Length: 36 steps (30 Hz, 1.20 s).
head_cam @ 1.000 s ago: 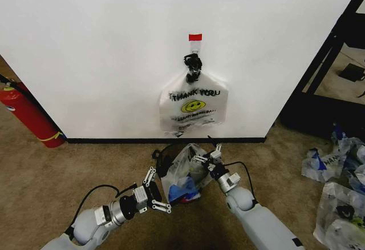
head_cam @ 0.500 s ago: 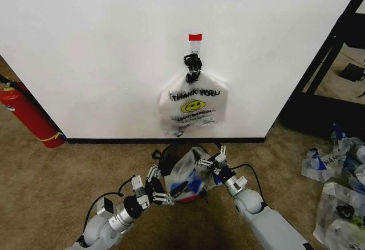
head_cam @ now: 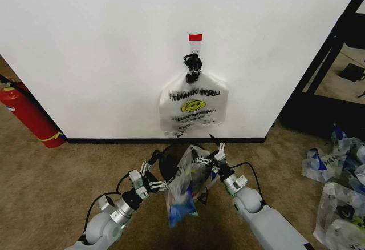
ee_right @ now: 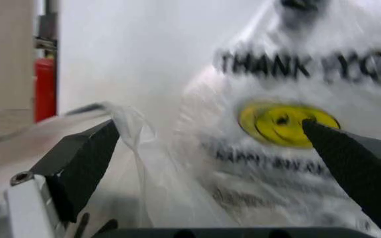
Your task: Pick up the garbage bag from the wall and place it over the trash bin.
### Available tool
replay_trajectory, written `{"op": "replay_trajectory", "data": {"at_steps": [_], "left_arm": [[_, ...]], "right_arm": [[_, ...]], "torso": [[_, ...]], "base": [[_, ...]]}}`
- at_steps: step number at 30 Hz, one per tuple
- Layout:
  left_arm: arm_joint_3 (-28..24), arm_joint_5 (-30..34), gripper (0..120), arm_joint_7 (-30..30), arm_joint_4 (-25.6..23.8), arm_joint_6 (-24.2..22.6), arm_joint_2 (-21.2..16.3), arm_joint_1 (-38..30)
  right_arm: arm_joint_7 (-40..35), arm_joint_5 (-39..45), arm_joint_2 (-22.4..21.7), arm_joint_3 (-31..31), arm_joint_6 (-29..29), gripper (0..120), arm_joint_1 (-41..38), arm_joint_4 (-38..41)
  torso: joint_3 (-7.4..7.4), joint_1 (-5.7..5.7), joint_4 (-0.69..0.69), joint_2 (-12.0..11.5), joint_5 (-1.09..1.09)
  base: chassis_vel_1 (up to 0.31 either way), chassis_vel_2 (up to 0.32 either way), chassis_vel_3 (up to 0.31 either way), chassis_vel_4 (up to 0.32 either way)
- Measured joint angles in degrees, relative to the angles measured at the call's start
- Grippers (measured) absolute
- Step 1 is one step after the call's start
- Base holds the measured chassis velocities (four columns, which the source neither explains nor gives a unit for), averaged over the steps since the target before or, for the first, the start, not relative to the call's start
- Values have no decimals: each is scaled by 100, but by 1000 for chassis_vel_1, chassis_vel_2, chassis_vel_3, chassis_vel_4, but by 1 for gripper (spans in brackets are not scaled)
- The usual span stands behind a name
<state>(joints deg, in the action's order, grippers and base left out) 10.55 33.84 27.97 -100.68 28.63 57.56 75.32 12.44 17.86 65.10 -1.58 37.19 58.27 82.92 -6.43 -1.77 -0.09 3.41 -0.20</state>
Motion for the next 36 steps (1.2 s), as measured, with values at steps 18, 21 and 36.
{"op": "replay_trajectory", "data": {"at_steps": [18, 21, 36], "left_arm": [[-211, -931, 100, -314, -283, -56, -35, -46], [-211, -1031, 100, -660, -348, -261, -260, -166], [-1205, 12, 100, -2348, -294, -3591, -1593, -2300]], "right_arm": [[-38, -421, -548, -361, -123, 100, 663, 429], [144, -233, -789, -527, -55, 100, 959, 921], [-2459, -655, -455, -2225, -1850, 100, 1996, 3474]], "torso": [[0, 0, 1, 0, 0], [0, 0, 1, 1, -1], [-1, -1, -4, 0, -3]], "base": [[0, 0, 0, 0], [0, 0, 0, 0], [0, 0, 0, 0]]}}
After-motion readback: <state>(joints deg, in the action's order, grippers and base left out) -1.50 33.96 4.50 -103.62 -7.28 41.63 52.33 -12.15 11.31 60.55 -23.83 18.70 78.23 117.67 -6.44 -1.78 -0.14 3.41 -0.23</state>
